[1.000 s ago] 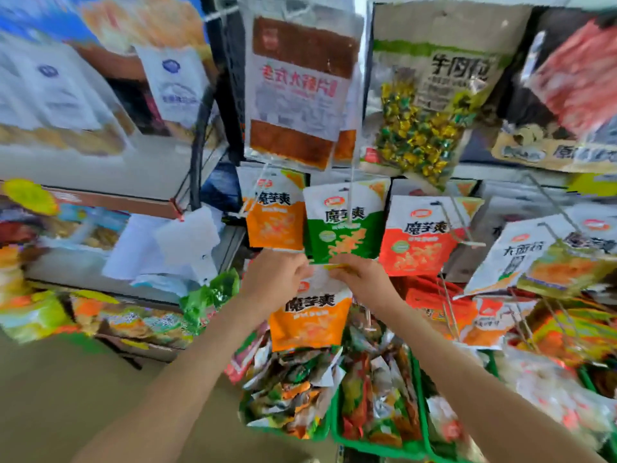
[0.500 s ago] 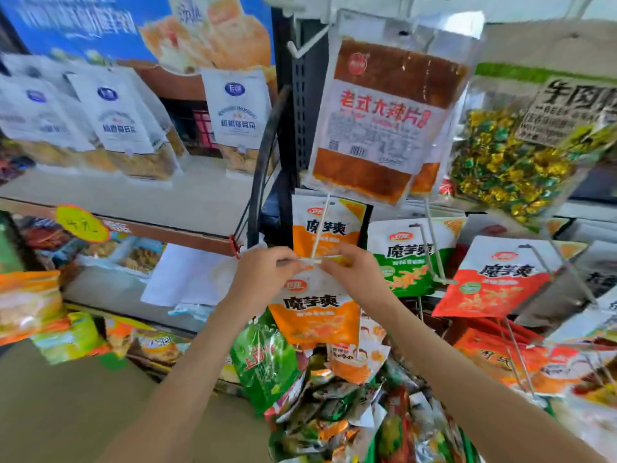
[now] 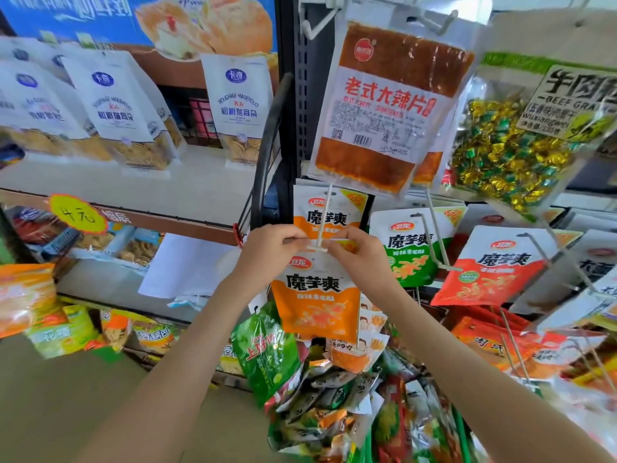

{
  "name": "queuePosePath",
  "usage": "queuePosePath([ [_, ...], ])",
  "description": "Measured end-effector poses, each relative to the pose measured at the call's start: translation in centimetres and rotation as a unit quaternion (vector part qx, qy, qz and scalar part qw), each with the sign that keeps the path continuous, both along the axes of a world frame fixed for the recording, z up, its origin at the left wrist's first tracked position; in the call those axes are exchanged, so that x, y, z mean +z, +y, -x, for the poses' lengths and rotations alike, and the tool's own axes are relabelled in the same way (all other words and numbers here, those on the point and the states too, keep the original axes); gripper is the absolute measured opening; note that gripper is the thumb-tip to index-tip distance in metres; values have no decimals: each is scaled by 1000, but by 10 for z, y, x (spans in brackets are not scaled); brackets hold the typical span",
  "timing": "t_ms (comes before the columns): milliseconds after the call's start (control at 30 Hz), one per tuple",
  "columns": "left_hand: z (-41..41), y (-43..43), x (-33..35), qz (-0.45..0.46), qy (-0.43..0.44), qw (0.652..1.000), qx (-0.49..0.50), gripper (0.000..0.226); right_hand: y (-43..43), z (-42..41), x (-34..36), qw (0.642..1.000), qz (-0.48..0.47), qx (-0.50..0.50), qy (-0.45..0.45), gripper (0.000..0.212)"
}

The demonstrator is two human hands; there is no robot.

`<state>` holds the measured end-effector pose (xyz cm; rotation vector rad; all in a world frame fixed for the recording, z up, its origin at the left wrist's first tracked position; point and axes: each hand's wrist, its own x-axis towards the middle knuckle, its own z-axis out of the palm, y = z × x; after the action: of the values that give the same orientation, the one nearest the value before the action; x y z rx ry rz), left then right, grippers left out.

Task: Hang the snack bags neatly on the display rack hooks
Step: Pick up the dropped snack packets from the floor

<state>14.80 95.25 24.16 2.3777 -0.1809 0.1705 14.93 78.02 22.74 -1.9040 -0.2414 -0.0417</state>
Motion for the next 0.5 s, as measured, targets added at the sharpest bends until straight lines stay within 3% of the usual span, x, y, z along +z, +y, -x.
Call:
queuePosePath([
  [267,-7,-9,0,-6,-61,998,8,13,-2,-6,-4,999,-3,-45,-2,17],
  [500,-36,-18,-12,-62,-61,996,34,20,2,-35,-7,995,44,-92,0,20],
])
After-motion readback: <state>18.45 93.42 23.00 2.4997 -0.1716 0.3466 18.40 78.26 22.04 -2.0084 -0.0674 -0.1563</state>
